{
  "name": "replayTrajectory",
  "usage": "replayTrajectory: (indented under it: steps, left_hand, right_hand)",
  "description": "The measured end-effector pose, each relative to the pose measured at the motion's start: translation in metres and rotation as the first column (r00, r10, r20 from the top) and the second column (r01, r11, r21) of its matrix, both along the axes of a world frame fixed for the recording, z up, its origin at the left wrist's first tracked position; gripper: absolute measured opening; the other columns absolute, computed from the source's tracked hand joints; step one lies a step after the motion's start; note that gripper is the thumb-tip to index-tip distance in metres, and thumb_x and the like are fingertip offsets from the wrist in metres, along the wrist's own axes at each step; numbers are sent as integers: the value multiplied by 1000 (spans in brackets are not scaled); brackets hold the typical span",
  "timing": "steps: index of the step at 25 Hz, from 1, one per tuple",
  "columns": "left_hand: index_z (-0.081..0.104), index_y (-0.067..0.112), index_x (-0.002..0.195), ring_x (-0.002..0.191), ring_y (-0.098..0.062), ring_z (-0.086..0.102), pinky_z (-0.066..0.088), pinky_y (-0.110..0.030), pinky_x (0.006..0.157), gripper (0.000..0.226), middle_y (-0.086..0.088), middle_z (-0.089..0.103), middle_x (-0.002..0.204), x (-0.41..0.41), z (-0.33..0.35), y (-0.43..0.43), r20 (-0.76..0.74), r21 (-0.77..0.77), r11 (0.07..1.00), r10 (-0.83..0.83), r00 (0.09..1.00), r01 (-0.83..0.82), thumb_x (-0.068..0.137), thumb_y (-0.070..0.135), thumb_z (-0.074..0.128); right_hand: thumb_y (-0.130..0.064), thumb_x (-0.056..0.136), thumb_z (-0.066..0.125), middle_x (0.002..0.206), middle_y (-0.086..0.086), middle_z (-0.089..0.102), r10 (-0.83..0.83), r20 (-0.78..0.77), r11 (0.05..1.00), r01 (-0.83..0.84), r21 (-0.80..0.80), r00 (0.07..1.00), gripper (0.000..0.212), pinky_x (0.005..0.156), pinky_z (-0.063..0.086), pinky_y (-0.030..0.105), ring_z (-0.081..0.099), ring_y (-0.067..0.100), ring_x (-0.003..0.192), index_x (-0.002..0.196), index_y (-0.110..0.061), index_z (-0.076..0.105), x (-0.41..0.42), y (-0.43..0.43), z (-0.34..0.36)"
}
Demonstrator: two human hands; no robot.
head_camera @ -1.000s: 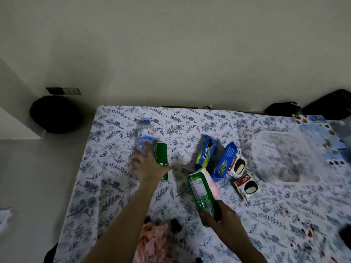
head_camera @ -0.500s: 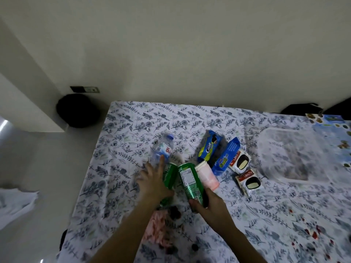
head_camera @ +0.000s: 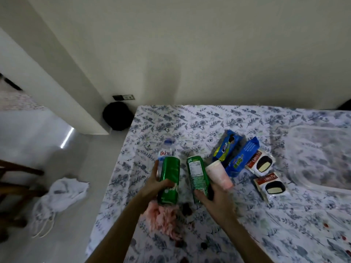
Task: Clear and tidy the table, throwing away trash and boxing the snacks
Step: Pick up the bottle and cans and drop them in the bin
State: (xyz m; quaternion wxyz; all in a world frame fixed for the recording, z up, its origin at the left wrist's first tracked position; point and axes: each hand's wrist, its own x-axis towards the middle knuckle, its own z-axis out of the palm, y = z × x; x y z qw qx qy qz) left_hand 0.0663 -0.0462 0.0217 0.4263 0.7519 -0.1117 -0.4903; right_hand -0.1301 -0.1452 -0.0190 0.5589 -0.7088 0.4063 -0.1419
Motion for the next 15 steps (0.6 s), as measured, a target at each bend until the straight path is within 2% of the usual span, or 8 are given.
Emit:
replayTrajectory:
  steps: [2,4,7,11,13,15]
  left_hand:
    - [7,48,148,97,-28,68,57,-42,76,112,0,60,109,0,15,30,-50,-36,996,86,995,-88,64,19,77]
    - [14,51,145,101,-31,68,57,-48,84,115,-2,58,119,4,26,65,-77,-63,978,196,978,-201,53,27,78]
    - [19,54,142,103,-31,68,56,-48,87,109,-5,55,129,14,33,121,-58,-68,950,300,952,-303,54,27,78]
    - [26,60,132,108,-30,66,57,-45,84,98,-2,55,130,19,32,198,-45,-77,921,379,924,-382,55,25,76]
    - [26,59,134,110,-30,65,56,-46,86,99,-1,55,131,24,26,237,-77,-85,892,438,896,-443,55,27,78]
    - [25,56,137,108,-28,66,58,-43,83,103,-3,55,131,37,17,273,-106,-87,865,485,868,-494,54,30,79]
  right_hand:
    - [-48,80,67,108,-6,65,68,-13,997,-68,41,998,47,83,53,32,62,12,98,118,-22,58,17,4,1]
    - [-53,79,66,101,-8,67,154,-16,984,-152,92,988,44,76,55,33,65,11,91,113,-25,60,40,15,5]
    - [-47,80,67,95,-7,66,252,-2,962,-251,109,968,40,69,52,27,64,9,84,112,-24,59,77,45,15]
    - [-49,81,66,98,-4,67,395,30,909,-396,133,918,43,71,52,25,63,6,84,114,-22,58,119,102,30]
    - [-51,82,64,98,-9,63,472,23,870,-469,153,882,42,70,48,19,58,-1,82,114,-27,55,139,142,35]
    - [-54,81,62,98,-11,63,500,-1,854,-493,166,866,42,70,47,20,59,0,83,113,-28,55,159,180,35]
